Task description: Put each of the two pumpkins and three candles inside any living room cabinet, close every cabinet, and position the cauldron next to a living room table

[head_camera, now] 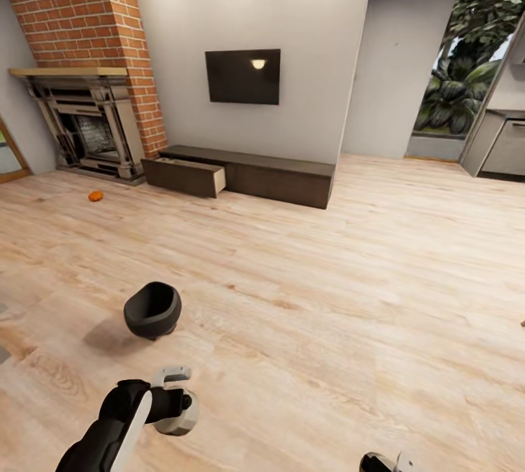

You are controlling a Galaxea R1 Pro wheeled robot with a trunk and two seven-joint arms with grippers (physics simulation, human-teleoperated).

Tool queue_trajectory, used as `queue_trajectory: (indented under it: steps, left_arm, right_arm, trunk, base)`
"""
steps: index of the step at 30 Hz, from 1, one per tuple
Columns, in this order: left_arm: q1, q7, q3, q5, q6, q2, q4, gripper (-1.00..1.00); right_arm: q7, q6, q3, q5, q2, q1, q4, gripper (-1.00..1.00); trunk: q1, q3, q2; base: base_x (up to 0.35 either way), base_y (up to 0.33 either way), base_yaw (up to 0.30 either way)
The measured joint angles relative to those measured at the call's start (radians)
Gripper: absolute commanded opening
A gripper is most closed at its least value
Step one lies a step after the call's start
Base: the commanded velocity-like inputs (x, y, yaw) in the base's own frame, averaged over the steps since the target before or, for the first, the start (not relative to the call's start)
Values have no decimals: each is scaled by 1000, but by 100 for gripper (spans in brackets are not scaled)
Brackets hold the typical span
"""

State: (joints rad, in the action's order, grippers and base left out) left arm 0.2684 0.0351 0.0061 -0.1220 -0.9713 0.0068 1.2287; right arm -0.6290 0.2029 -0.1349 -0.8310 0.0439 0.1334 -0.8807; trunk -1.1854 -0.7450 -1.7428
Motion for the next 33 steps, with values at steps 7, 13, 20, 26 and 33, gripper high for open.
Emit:
queue_trajectory:
  steps: [7, 13, 20, 26, 33]
  left_arm:
    - [0, 2, -61, 2, 0, 2, 0, -100]
    - [0, 2, -66, 0, 3, 2, 0, -100]
    - [0, 2, -65, 0, 4, 4, 0, -100]
    - [0, 2, -64, 0, 5, 4, 0, -100]
    - [0, 2, -59, 1, 13, 4, -27, -100]
  right_arm:
    - [1, -2, -1, 5, 0, -2, 0, -100]
    - [1, -2, -1, 7, 1, -2, 40, -100]
    - [4, -56, 0, 4, 1, 1, 45, -100]
    - [41, -58, 0, 3, 1, 1, 46, -100]
    - [45, -61, 0, 4, 0, 2, 44, -100]
  trunk:
    - [0, -1, 0]
    - [0, -1, 0]
    - [0, -1, 0]
    - [0, -3, 0]
    - [0, -6, 0]
  base:
    - [318, -153, 0]
    - [318, -159, 0]
    - [318, -67, -156]
    - [320, -2, -267]
    - [328, 0, -63]
